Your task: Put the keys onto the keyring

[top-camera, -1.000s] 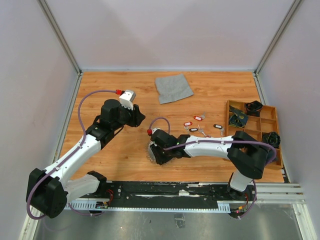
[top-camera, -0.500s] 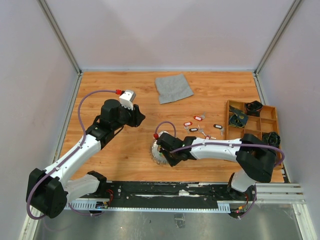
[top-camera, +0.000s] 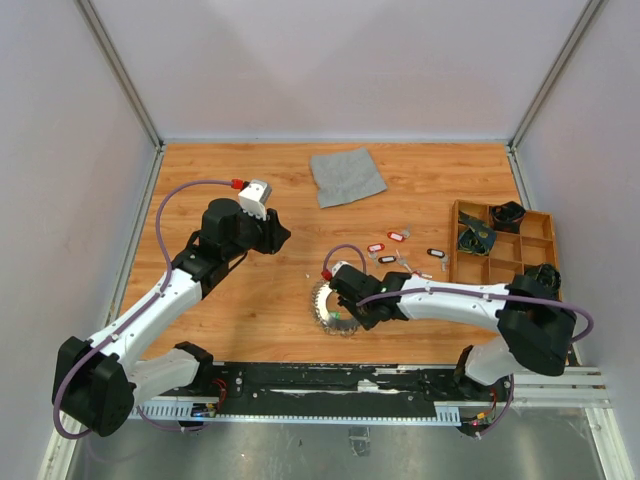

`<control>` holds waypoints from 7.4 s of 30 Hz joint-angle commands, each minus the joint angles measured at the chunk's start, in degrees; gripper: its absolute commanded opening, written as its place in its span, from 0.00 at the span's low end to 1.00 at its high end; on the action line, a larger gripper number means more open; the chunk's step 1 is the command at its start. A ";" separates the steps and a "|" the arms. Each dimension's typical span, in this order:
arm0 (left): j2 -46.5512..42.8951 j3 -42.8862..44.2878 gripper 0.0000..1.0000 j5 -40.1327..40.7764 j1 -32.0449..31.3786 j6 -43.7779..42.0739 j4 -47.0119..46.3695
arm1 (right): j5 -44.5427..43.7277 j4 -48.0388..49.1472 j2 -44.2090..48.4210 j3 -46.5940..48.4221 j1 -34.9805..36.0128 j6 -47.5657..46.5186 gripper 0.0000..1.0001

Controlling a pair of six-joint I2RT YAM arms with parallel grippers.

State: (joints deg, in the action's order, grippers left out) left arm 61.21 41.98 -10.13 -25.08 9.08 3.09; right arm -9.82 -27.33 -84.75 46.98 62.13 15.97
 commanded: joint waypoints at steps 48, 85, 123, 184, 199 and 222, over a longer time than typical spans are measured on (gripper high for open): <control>-1.63 1.27 0.42 0.15 0.56 -0.38 -1.42 | 8.54 2.91 -1.12 -0.14 0.01 10.00 0.07; -1.71 1.36 0.42 0.11 0.73 -0.48 -1.42 | 0.85 11.50 13.70 -5.18 -2.89 2.01 0.24; -1.78 1.27 0.42 -0.06 0.73 -0.47 -1.55 | 11.19 30.88 13.60 -22.48 -9.09 43.36 0.15; -1.80 1.27 0.42 -0.03 0.73 -0.47 -1.60 | 12.46 42.34 8.61 -25.96 -10.15 46.83 0.17; -1.93 1.53 0.42 0.42 0.80 -0.64 -1.34 | 5.35 22.47 20.78 -19.70 -10.44 33.56 0.01; -5.97 4.24 0.40 -5.55 0.79 -2.71 -1.32 | -4.89 3.94 35.06 0.42 -10.54 -14.29 0.00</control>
State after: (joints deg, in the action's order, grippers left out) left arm 58.15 43.46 -14.17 -24.18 6.44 3.25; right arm -12.29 -25.30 -52.58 44.53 52.31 14.76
